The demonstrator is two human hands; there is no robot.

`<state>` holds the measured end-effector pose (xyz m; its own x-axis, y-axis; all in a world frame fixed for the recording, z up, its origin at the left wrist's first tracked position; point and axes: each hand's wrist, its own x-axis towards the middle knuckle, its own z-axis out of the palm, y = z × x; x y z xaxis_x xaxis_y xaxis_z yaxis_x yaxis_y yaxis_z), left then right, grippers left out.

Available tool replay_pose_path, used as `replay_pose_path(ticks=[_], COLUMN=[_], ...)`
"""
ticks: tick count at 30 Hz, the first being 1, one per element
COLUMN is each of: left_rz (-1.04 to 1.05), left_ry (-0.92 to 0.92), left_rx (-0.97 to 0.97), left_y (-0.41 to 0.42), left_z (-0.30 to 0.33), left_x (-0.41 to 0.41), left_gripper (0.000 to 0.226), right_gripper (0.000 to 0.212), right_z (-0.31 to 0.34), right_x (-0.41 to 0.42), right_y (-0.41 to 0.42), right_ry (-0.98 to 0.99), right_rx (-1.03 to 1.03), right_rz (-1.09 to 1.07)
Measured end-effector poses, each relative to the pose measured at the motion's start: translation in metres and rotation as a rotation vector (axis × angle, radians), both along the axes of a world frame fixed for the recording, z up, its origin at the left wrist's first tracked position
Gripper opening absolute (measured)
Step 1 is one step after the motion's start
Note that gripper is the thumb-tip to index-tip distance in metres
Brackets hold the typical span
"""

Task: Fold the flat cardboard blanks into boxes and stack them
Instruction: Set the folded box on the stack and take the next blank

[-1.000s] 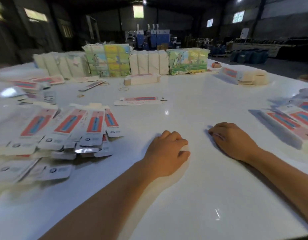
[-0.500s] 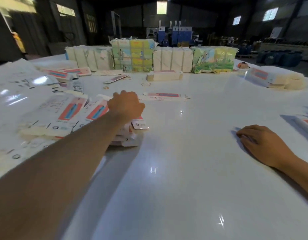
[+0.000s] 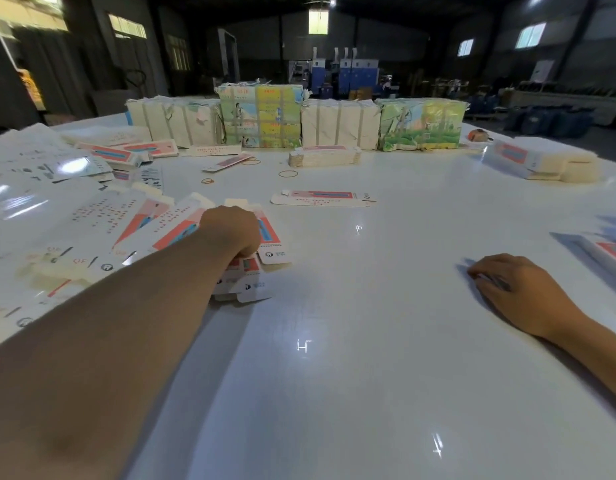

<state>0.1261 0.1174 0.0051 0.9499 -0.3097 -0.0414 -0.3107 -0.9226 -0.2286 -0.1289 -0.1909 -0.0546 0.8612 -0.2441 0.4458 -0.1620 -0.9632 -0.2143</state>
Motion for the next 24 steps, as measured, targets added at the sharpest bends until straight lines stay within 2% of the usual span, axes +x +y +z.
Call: replay_pose_path(ticks=[3,5,8,10,11,13,15,18,21,24], left_rz=[0.021,-0.034,-0.264,-0.471,-0.555,-0.691,-0.799,-0.839,-0.852,-0.828], left_ry=[-0.068,-0.122,-0.130,-0.067,-0.059,-0.150,-0.254,-0.197,-0.171,-0.138], left_rx=[-0.061,-0.187,-0.438,-0.507,-0.509,-0.469,-0.369,-0.325,-0.303,-0.303], left_y=[0.006,0.000,-0.026,-0.042,-0.049,-0.060,-0.065,-0.069,-0.071,-0.072], left_z=[0.023,0.046,0.054,0.036,0.019,-0.021,-0.048,-0.065,-0.063,-0.062], left_x=[-0.002,-0.009,-0.042,-0.083,-0.102,-0.133,-0.150,-0.154,-0.153,-0.151], left_gripper=[0.013,0.013,0.047,0.072,0.078,0.072,0.055,0.062,0.069,0.067], right_gripper=[0.013,0.013,0.016,0.018,0.024,0.033,0.023,0.013,0.021,0.019], right_z=[0.002,0.003,0.005,0.009,0.010,0.012,0.012,0.008,0.007,0.007], right_x=[0.001,0.002,0.003,0.002,0.001,-0.001,-0.001,-0.001,-0.002,-0.002], right_y=[0.003,0.004,0.006,0.010,0.013,0.017,0.016,0.010,0.011,0.009], right_ry=[0.007,0.003,0.017,0.017,0.014,0.006,0.015,0.071,0.040,0.057], right_rx=[0.002,-0.005,-0.008,-0.020,-0.028,-0.035,-0.011,0.012,0.051,0.041], right_rz=[-0.002,0.002,-0.015,-0.024,-0.020,-0.003,-0.022,-0.068,-0.064,-0.071])
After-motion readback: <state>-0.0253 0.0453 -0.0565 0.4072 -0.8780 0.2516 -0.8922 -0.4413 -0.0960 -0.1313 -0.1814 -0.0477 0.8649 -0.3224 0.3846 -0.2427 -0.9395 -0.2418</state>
